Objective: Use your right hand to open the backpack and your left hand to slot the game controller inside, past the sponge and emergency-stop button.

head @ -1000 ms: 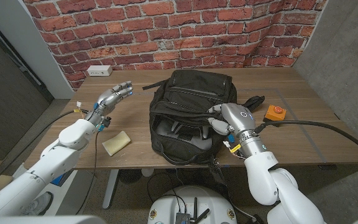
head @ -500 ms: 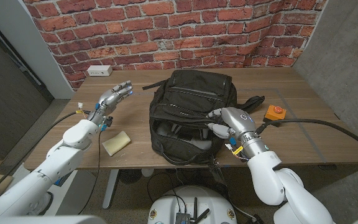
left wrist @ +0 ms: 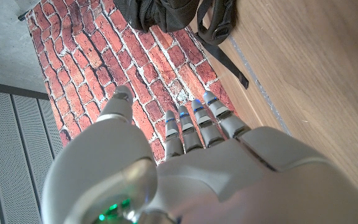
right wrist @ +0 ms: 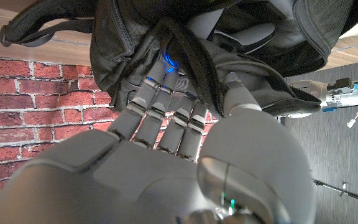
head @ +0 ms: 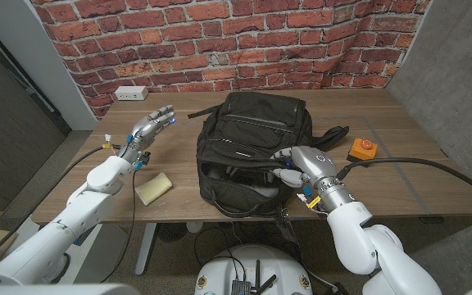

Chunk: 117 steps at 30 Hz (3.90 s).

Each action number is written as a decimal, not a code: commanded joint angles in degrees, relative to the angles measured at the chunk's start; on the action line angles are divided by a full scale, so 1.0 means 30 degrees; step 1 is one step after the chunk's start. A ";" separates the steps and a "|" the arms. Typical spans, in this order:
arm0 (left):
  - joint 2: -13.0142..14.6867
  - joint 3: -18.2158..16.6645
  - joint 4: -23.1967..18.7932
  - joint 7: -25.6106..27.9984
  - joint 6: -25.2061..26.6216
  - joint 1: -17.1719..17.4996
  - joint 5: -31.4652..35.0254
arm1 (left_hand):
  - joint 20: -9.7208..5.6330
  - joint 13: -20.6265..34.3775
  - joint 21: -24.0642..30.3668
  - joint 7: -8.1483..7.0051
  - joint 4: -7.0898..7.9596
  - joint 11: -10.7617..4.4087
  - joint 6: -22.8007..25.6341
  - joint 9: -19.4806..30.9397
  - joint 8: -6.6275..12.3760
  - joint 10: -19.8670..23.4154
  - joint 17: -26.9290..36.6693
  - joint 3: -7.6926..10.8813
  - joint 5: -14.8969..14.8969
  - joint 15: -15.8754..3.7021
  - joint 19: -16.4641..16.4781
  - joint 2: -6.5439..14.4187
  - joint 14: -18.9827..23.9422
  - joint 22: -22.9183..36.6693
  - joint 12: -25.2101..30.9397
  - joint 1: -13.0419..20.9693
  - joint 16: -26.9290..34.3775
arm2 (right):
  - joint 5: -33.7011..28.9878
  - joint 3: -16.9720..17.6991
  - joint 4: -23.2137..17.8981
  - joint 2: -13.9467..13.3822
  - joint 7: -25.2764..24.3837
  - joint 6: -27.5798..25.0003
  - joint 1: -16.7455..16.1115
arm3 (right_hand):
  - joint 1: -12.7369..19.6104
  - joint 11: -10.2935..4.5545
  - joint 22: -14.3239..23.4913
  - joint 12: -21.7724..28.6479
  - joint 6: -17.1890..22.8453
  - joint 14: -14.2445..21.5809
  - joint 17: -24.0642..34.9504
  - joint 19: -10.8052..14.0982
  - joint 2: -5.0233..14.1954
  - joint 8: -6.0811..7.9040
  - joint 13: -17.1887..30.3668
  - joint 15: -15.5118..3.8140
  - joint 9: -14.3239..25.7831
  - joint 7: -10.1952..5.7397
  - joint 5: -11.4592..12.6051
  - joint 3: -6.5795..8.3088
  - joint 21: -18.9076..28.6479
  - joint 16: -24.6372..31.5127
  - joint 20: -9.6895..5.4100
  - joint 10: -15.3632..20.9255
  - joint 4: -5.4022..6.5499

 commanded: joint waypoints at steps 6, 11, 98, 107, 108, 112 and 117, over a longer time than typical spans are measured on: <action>-0.0293 0.0414 0.1525 -0.1106 -0.0322 -0.1124 -0.0352 | -0.0708 0.0017 0.0051 0.0162 -0.0040 -0.0120 0.0232 0.0061 0.0134 0.0210 0.0046 0.0286 -0.0001 -0.0535 -0.0053 0.0266 0.0155 -0.0006 0.0136 0.0042 0.0130 | -0.1538 -0.1074 -0.0530 -0.0045 0.2016 -0.0953 0.0294 | 0.0219 -0.0211 -0.0042 -0.0097 -0.1113 -0.1448 0.0117 -0.0507 -0.0553 -0.0231 -0.0375 -0.2683 -0.0068 -0.0145 0.0099 -0.0619 -0.0333 -0.0383 -0.1399 -0.1563 0.0020; -0.0421 0.0535 0.1947 -0.1257 -0.0338 -0.1437 -0.0397 | -0.0704 0.0017 0.0062 0.0187 -0.0044 -0.0123 0.0276 0.0062 0.0150 0.0273 0.0049 0.0322 -0.0001 -0.0532 -0.0047 0.0322 0.0236 -0.0006 0.0163 0.0011 0.0157 | -0.1917 -0.1160 -0.0754 -0.0009 0.2884 -0.1085 0.0373 | 0.0386 -0.0198 -0.0069 -0.0138 -0.1904 -0.2178 0.0074 -0.0597 -0.0749 -0.0313 -0.0639 -0.2468 -0.0122 -0.0180 0.0132 -0.0871 -0.0460 -0.0604 -0.1223 -0.2517 0.0022; -0.0958 0.0735 0.0006 0.2323 0.0665 -0.0540 0.0751 | -0.0889 0.0008 0.0012 0.0249 -0.0240 -0.0264 0.0408 0.0058 0.0111 0.0239 0.0038 0.0648 -0.0026 -0.0574 -0.0317 0.0463 0.0130 -0.0017 0.0116 -0.0405 0.0042 | 1.3133 1.1355 -0.0231 -0.2581 0.0084 0.5889 -0.4913 | -0.0725 0.1444 -0.0243 0.0322 -1.1636 -1.0023 -0.3419 -0.4565 -0.1725 -0.0065 -0.3282 0.0514 -0.0484 0.0207 -0.0260 -0.2858 -0.5761 -0.1835 0.1122 -1.1869 0.1010; -0.1085 0.0867 -0.0464 0.2669 0.1210 -0.0585 0.0777 | -0.0882 0.0009 -0.0072 0.0074 -0.0060 -0.0100 0.0078 0.0058 0.0015 -0.0145 0.0071 0.0510 -0.0094 -0.0556 -0.0707 0.0361 -0.0278 -0.0022 0.0009 -0.0918 -0.0009 | 1.4128 1.2126 0.1229 -0.1609 -0.0116 0.7782 -0.4588 | -0.1319 0.1534 -0.0245 0.0394 -1.1476 -0.9881 -0.3471 -0.4496 -0.1510 -0.0035 -0.3292 0.0463 -0.0485 0.0234 -0.0238 -0.2985 -0.5897 -0.1721 0.1048 -1.1661 0.1292; -0.1124 0.0872 -0.0467 0.2643 0.1190 -0.0586 0.0739 | -0.0846 0.0008 -0.0096 0.0068 -0.0045 -0.0081 0.0048 0.0057 0.0011 -0.0188 0.0072 0.0492 -0.0101 -0.0539 -0.0795 0.0344 -0.0358 -0.0023 0.0001 -0.0980 -0.0023 | 1.4239 1.2161 0.1379 -0.1480 -0.0159 0.7915 -0.4520 | -0.1384 0.1541 -0.0245 0.0395 -1.1446 -0.9864 -0.3475 -0.4485 -0.1488 -0.0027 -0.3293 0.0471 -0.0485 0.0256 -0.0237 -0.3000 -0.5909 -0.1710 0.1041 -1.1655 0.1323; -0.1261 0.0905 -0.0631 0.2954 0.1347 -0.0550 0.0782 | -0.0838 0.0006 -0.0122 0.0014 0.0023 -0.0109 -0.0261 0.0052 -0.0046 -0.0496 0.0075 0.0417 -0.0132 -0.0517 -0.1045 0.0288 -0.0673 -0.0029 -0.0056 -0.1284 -0.0046 | 1.4554 1.2231 0.2038 -0.1139 -0.0337 0.8551 -0.4159 | -0.1929 0.1619 -0.0243 0.0405 -1.1377 -0.9857 -0.3511 -0.4471 -0.1273 -0.0037 -0.3300 0.0428 -0.0486 0.0292 -0.0220 -0.3112 -0.6041 -0.1667 0.0954 -1.1593 0.1582; -0.1519 0.1000 -0.0686 0.3248 0.1343 -0.0524 0.0874 | -0.0820 0.0003 -0.0148 -0.0094 0.0077 -0.0171 -0.0546 0.0045 -0.0095 -0.0644 0.0078 0.0358 -0.0157 -0.0511 -0.1270 0.0253 -0.0869 -0.0033 -0.0056 -0.1530 -0.0035 | 1.4885 1.2240 0.2900 -0.1049 -0.0340 0.9262 -0.3584 | -0.2443 0.1646 -0.0242 0.0417 -1.1339 -0.9808 -0.3543 -0.4482 -0.1141 -0.0054 -0.3305 0.0408 -0.0487 0.0337 -0.0220 -0.3246 -0.6167 -0.1618 0.0909 -1.1525 0.1809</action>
